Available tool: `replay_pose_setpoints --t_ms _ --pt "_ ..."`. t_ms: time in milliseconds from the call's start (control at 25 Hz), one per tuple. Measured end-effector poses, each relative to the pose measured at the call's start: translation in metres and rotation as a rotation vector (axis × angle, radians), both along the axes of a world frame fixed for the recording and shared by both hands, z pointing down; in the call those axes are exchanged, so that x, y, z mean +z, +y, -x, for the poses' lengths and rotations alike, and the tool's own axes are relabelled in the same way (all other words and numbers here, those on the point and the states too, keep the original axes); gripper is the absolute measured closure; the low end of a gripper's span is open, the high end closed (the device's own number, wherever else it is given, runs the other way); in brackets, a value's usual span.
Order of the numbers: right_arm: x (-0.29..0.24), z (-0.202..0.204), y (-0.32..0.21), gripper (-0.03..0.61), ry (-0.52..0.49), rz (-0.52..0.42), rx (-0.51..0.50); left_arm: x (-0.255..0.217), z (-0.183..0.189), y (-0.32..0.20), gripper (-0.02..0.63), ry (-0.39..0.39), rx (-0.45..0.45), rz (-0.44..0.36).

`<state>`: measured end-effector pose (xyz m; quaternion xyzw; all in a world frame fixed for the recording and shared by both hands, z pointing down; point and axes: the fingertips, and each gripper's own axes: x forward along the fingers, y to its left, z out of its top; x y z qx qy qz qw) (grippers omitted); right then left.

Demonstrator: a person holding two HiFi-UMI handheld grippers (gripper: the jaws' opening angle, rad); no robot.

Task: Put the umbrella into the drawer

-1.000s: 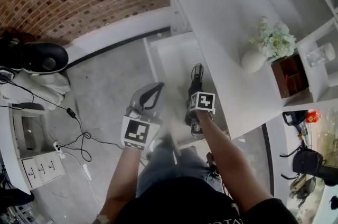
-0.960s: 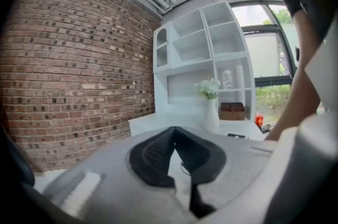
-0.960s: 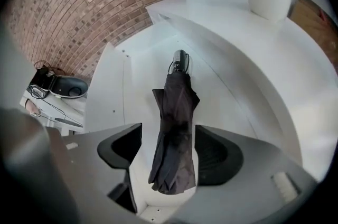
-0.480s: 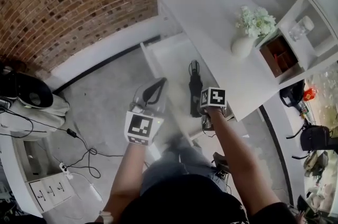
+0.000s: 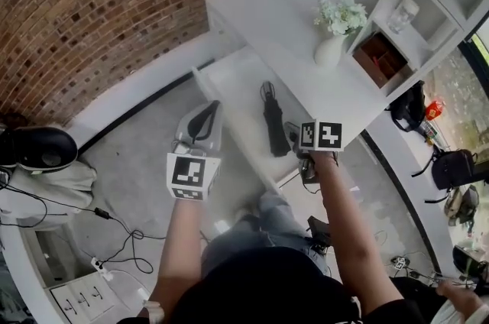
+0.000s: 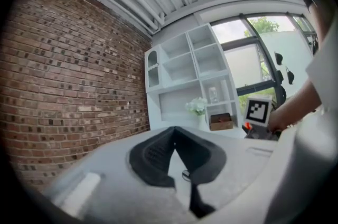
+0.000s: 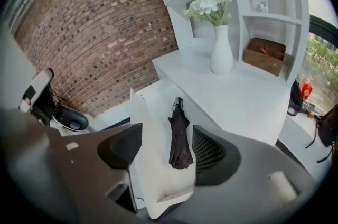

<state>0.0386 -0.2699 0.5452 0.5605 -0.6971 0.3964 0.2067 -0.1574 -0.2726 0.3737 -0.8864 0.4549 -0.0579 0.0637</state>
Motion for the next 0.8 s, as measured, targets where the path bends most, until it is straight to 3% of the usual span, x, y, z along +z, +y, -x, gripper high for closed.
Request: replay_pose_setpoints --t_ms 320,480,600,800 --pt "-0.082 -0.003 0.033 0.281 -0.146 -0.278 0.055 -0.020 0.003 0.014 0.620 0.035 0.014 -0.041" --pt "-0.116 -0.017 0.047 0.327 -0.194 -0.388 0.101 -0.030 -0.003 0.016 0.620 0.055 -0.004 -0.060" --pt "-0.137 -0.026 0.053 0.332 -0.176 -0.441 0.088 -0.036 -0.011 0.020 0.620 0.044 -0.010 -0.077" --pt "-0.169 -0.043 0.054 0.414 -0.088 -0.524 0.066 -0.050 -0.020 0.020 0.620 0.053 -0.038 -0.102"
